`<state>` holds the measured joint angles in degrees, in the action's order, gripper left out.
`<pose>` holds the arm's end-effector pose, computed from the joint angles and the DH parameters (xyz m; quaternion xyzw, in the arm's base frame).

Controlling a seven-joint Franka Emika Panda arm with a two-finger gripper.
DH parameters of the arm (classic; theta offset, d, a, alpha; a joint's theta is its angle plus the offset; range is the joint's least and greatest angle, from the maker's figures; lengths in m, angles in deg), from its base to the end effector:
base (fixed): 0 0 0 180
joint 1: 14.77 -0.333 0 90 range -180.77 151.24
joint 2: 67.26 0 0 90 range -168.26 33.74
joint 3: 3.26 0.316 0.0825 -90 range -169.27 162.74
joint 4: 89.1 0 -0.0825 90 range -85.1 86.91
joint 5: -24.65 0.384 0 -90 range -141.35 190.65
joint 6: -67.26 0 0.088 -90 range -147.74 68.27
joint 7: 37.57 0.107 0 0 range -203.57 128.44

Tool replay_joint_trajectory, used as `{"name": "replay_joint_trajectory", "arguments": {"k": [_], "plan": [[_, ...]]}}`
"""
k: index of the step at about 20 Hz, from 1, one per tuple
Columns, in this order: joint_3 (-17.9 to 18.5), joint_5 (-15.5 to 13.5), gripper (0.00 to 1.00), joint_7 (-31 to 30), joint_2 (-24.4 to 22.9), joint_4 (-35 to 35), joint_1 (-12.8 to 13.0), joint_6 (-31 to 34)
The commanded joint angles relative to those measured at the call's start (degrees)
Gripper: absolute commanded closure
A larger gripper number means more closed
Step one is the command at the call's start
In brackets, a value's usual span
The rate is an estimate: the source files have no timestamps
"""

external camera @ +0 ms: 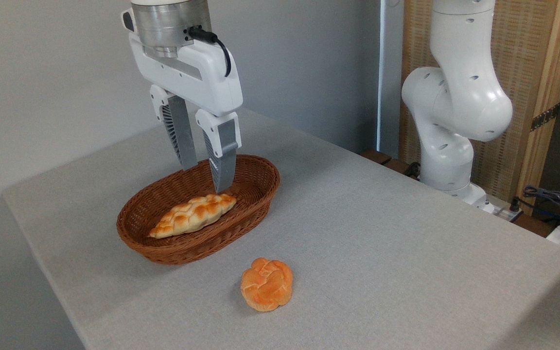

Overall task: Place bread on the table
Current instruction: 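Open the gripper, release the roll, and raise the gripper away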

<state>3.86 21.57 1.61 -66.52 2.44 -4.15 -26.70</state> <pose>0.5632 -0.0403 0.6109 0.9315 -0.3624 0.0220 0.0203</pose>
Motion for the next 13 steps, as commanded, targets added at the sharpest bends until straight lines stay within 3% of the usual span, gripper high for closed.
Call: {"name": "replay_joint_trajectory", "arguments": {"k": [1,2,3,13], "plan": [[-4.9,-0.9,0.0,0.8,-0.5,0.4,-4.9,1.2],[-7.6,-0.9,0.0,0.8,-0.5,0.4,-7.8,1.2],[-8.9,-0.9,0.0,0.8,-0.5,0.4,-9.0,1.2],[-7.3,-0.1,0.0,1.1,-0.3,0.1,-9.1,1.1]]}}
